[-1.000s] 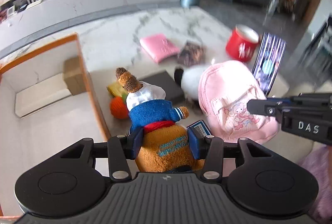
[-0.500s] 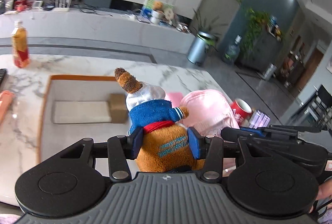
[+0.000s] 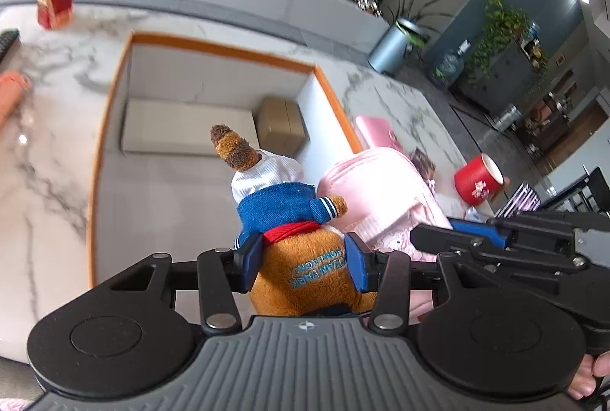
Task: Organize objects
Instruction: 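Carry the plush bear and pink backpack with both tools into the orange box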
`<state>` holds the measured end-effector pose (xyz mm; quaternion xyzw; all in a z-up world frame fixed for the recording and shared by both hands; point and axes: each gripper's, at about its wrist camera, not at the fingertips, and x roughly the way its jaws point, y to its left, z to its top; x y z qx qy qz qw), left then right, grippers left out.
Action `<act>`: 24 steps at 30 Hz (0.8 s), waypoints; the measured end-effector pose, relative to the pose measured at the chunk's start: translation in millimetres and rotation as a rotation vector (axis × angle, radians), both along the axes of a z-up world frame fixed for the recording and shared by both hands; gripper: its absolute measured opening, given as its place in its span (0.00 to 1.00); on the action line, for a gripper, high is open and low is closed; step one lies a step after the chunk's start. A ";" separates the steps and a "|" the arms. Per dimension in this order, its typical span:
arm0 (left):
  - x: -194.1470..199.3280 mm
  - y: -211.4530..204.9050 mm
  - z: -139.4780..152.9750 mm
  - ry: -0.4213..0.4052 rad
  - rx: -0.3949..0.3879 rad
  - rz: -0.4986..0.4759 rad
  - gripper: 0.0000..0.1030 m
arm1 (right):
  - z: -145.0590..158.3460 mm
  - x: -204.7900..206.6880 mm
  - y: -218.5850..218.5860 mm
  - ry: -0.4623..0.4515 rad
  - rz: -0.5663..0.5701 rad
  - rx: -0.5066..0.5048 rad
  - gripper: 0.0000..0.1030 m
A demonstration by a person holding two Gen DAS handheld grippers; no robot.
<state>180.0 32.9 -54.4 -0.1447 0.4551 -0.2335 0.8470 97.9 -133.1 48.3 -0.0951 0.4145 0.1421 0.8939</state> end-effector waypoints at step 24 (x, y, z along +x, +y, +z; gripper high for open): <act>25.8 -12.4 -56.7 0.265 0.018 -0.084 0.54 | -28.2 51.6 3.1 0.238 0.057 0.074 0.25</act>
